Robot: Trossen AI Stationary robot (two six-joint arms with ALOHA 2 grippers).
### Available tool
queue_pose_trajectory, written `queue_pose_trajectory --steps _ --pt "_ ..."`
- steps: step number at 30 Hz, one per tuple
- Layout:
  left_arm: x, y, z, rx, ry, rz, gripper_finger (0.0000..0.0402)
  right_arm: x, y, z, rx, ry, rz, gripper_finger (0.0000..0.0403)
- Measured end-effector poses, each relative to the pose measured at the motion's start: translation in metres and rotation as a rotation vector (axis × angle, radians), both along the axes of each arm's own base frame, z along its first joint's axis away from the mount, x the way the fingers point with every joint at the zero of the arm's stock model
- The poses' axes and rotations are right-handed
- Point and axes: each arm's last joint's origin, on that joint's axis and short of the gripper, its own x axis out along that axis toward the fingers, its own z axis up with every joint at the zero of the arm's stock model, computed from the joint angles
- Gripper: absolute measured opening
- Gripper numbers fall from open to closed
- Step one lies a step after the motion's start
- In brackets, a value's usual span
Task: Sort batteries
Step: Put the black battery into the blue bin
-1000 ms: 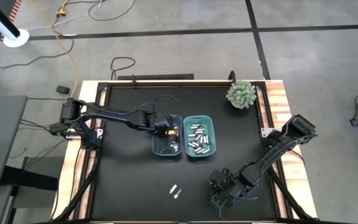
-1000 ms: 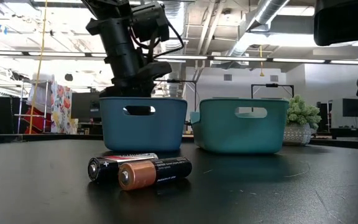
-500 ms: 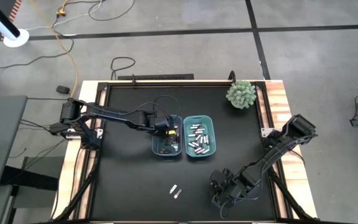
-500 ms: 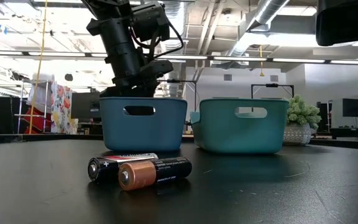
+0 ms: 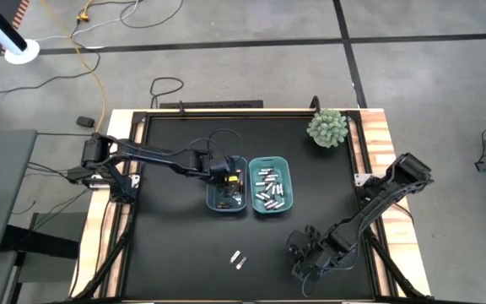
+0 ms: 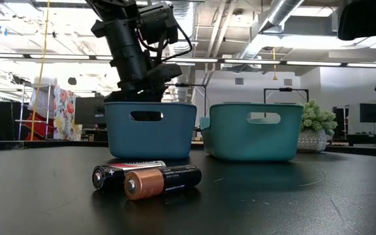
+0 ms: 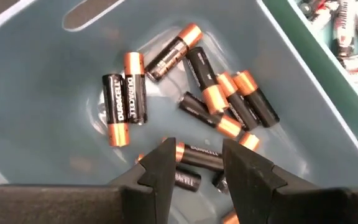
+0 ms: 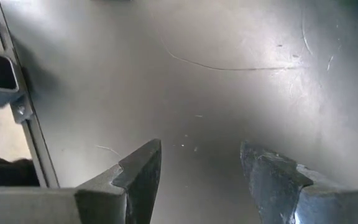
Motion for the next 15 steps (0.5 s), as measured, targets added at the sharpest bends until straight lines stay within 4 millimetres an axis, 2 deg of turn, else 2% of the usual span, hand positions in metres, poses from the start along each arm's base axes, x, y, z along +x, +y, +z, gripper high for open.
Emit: queue_pose_trajectory --steps 6,12,15 --pt "-0.003 -0.008 0.013 -0.048 -0.056 -0.019 0.0128 0.002 -0.002 0.0 -0.053 -0.006 0.072 0.0239" --pt "-0.02 -0.026 0.053 0.037 -0.17 -0.068 0.0128 0.005 -0.007 0.0 -0.086 -0.005 0.106 0.0239" --pt "-0.034 -0.043 0.077 0.074 -0.249 -0.158 0.0128 0.011 -0.011 0.001 -0.106 -0.032 0.141 0.0239"
